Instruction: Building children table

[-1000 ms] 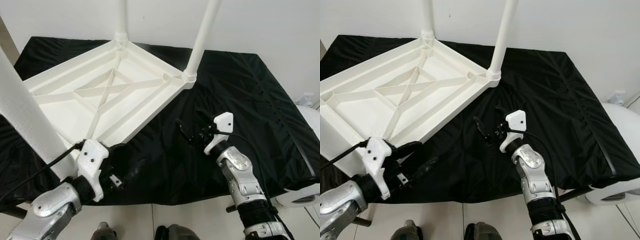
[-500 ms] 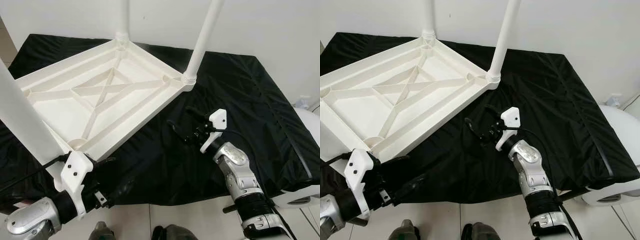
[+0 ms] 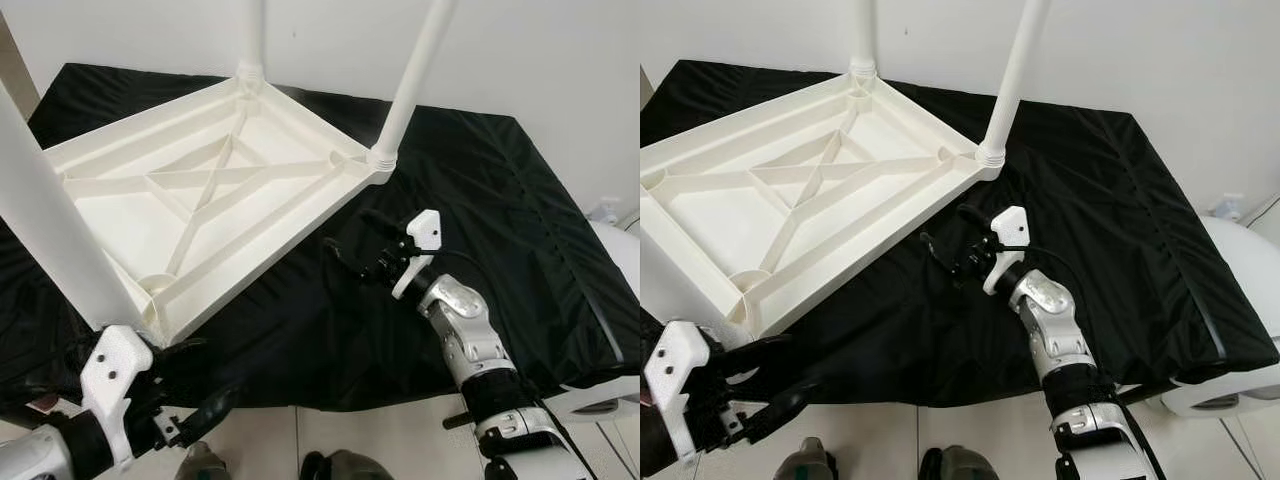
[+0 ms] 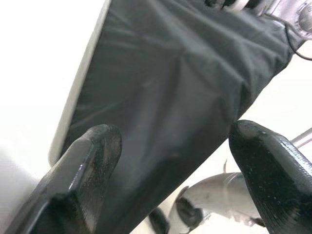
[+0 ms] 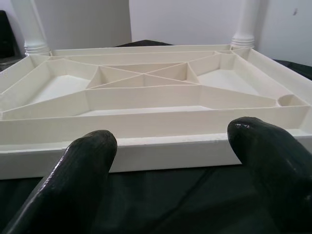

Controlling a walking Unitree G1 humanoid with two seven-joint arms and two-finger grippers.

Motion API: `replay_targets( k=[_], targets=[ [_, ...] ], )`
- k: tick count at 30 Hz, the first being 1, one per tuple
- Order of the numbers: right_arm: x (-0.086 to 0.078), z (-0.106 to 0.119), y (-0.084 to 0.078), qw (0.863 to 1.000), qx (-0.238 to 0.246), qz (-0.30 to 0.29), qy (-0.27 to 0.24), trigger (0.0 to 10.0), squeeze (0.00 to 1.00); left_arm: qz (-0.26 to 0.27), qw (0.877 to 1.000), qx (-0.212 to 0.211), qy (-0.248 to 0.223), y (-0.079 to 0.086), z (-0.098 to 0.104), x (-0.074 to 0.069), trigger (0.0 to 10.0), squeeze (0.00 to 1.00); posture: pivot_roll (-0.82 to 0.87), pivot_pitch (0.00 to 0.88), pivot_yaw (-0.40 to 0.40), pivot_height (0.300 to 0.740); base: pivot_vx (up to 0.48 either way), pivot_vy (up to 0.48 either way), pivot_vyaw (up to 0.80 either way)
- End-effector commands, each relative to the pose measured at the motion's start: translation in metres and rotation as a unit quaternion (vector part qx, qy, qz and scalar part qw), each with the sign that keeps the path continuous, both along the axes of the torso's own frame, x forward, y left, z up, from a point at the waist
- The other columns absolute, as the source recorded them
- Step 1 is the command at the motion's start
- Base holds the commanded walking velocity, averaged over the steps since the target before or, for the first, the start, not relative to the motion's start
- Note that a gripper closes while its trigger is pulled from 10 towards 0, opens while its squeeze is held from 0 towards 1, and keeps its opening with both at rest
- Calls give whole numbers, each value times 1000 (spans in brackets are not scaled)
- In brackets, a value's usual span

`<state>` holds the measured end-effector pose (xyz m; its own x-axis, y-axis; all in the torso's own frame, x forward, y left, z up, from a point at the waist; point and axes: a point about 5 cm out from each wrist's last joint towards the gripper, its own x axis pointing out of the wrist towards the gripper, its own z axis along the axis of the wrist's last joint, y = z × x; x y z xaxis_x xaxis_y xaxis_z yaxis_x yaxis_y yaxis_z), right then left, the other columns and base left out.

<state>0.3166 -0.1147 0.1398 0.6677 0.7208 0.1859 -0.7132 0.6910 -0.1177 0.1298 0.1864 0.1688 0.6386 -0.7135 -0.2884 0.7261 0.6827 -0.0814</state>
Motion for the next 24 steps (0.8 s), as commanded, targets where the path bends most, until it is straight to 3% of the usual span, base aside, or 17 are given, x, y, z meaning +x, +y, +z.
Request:
replay_targets(
  k=[1, 15, 22, 24],
  targets=[
    [1, 0, 0, 1000, -5, 4, -2, 10000, 0, -135, 990, -26, 14, -7, 5, -13, 10000, 0, 200, 91, -152, 740, 0, 0, 0],
    [9, -4, 20, 999, -6, 40, -2, 10000, 0, -118, 989, 30, 84, 18, 3, -39, 10000, 0, 272, 117, -145, 740, 0, 0, 0],
    [11, -3, 27, 999, -4, 51, -4, 10000, 0, -93, 983, 105, 121, 44, -7, -45, 10000, 0, 293, 124, -143, 740, 0, 0, 0],
    [12, -4, 29, 999, -2, 53, -5, 10000, 0, -79, 971, 181, 139, 64, -15, -46, 10000, 0, 305, 120, -147, 740, 0, 0, 0]
  ],
)
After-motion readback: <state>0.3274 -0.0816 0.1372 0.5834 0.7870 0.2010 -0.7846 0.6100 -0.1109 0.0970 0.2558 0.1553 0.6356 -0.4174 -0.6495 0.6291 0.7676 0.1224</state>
